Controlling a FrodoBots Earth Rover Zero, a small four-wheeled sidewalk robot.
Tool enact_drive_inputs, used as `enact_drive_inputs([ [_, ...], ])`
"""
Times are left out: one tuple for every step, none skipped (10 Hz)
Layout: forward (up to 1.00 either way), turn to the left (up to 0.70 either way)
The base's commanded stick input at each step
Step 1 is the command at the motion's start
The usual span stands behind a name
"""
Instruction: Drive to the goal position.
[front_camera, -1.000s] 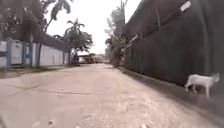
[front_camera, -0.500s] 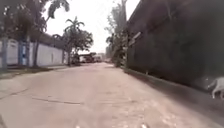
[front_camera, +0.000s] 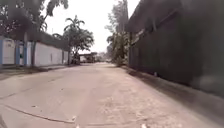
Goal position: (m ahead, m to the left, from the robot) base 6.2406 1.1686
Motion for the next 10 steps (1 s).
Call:
enact_drive_inputs([
  [1.00,0.00],
  [1.00,0.00],
  [1.00,0.00],
  [1.00,0.00],
  [1.00,0.00],
  [1.00,0.00],
  [1.00,0.00],
  [1.00,0.00],
  [1.00,0.00],
  [1.00,0.00],
])
